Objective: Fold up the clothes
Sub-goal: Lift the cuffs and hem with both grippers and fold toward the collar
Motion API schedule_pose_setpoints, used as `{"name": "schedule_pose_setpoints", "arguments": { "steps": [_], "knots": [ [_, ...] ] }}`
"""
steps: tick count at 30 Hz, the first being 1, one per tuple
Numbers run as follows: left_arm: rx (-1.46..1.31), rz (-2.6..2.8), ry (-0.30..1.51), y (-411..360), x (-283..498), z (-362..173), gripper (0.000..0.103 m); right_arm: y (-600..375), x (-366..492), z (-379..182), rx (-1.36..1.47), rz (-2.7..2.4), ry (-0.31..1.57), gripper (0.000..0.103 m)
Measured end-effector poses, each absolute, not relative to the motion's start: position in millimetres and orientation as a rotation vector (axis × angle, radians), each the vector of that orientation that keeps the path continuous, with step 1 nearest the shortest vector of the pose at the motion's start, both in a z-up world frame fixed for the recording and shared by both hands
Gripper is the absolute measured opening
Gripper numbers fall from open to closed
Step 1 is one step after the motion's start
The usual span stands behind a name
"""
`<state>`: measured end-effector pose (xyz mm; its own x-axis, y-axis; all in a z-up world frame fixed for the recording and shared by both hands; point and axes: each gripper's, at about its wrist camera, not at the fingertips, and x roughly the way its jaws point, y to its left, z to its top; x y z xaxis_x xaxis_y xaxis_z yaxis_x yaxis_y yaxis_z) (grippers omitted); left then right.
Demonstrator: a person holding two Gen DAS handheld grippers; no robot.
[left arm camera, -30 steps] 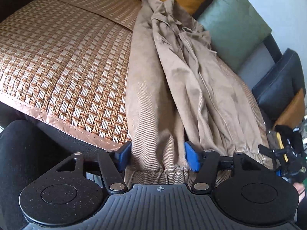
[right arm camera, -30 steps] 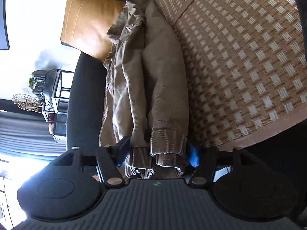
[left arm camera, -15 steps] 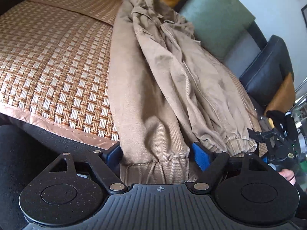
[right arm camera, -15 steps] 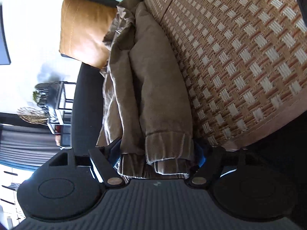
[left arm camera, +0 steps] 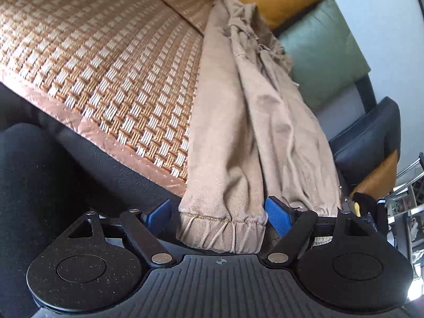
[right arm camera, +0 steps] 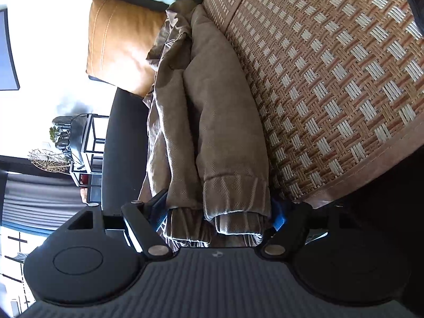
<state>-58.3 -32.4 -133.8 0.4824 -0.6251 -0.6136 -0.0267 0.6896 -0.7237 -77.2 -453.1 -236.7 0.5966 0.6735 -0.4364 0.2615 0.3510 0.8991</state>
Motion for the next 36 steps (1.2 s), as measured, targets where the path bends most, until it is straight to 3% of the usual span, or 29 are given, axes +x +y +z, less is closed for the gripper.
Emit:
{"name": "schedule_pose_setpoints", "arguments": {
  "steps": [8, 12, 14, 15, 17, 18, 26, 36],
  "knots": [
    [-0.709, -0.456, 0.984, -56, -52, -128, 0.082, -446, -74, -229, 1.191, 0.333, 0.94, 0.079],
    [-0.712, -0.386, 1.026, -61, -44, -140, 0.078, -443, -71, -232, 1.174, 0.328, 0.948, 0.078],
    [-0.639, -0.372, 1.036, -67, -46, -134, 0.054, -438, -69, -237, 1.197, 0.326, 0.955, 0.074],
    [-0.643, -0.368, 1.042, -66, -47, -132, 0.044, -439, -69, -237, 1.193, 0.331, 0.965, 0.062],
    [-0.7, -0.366, 1.053, -59, -50, -128, 0.037, -441, -69, -237, 1.19, 0.343, 0.983, 0.043],
    [-0.739, -0.366, 1.061, -56, -51, -125, 0.035, -446, -71, -236, 1.23, 0.355, 0.985, 0.041],
    [-0.98, -0.446, 1.034, -47, -36, -70, 0.034, -459, -72, -189, 1.44, 0.427, 0.964, 0.04],
    [-1.129, -0.508, 0.854, -52, 62, 4, 0.036, -451, 16, -109, 1.55, 0.562, 0.822, 0.041]
  ]
}}
